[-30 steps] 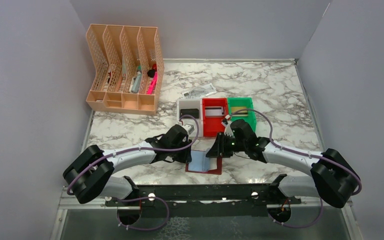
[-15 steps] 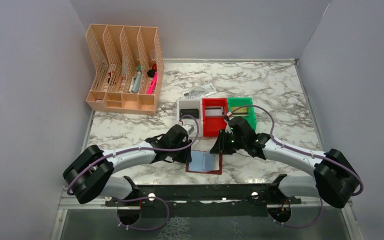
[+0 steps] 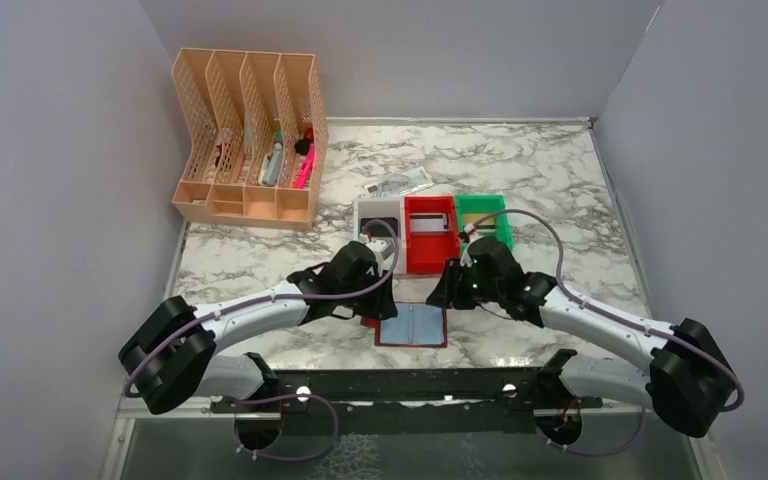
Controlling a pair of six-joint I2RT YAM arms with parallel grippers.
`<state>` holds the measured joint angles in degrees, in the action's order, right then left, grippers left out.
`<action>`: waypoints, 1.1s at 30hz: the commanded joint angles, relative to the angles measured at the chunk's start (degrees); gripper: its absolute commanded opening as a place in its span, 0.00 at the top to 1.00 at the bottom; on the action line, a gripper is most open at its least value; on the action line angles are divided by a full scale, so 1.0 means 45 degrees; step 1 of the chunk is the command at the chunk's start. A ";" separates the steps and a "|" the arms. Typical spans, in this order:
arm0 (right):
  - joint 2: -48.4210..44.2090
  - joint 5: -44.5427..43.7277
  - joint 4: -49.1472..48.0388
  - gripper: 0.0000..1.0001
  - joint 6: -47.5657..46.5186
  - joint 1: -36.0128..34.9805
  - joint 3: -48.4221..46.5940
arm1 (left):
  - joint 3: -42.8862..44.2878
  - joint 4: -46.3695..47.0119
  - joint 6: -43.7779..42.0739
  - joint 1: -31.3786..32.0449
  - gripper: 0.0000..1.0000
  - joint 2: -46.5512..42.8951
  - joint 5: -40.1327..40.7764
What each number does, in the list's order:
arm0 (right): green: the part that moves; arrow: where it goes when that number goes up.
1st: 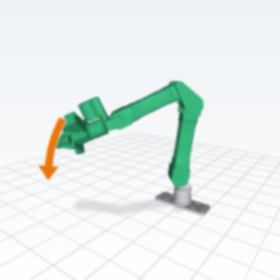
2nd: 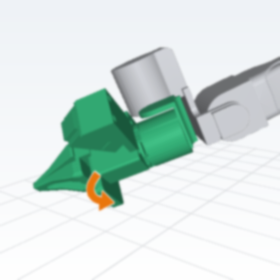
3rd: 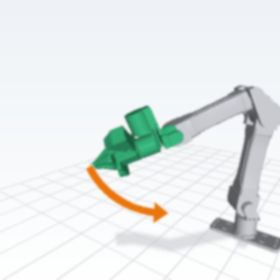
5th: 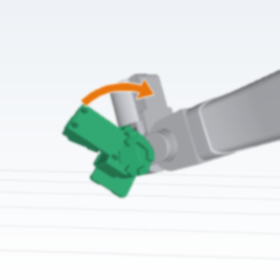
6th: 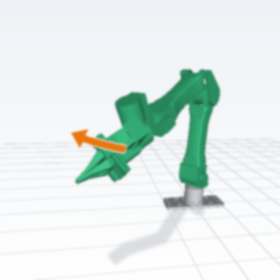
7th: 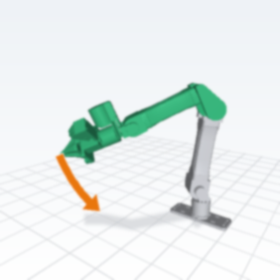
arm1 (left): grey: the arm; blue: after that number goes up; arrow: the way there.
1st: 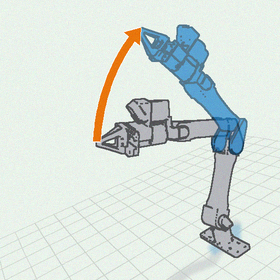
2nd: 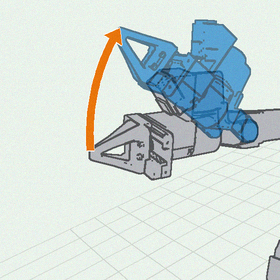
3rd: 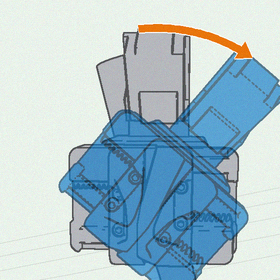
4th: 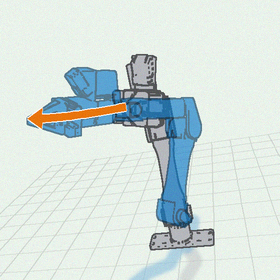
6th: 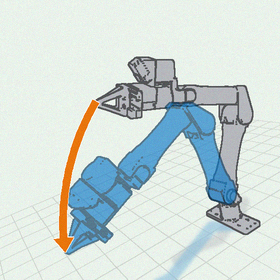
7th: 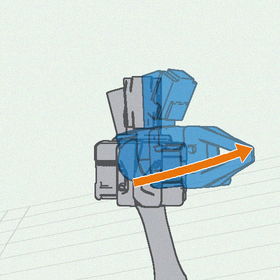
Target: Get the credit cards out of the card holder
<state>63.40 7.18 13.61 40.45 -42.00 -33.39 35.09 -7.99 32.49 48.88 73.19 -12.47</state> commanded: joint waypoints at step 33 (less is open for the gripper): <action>0.3903 0.2660 -0.2864 0.63 0.0454 -0.0042 0.1178 | 0.0203 0.0074 0.0598 0.0719 0.57 0.2718 0.0641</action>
<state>81.71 21.74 -2.61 43.48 -42.00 -29.65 36.03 1.43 36.49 51.33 85.41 -16.43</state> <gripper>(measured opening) 0.371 0.431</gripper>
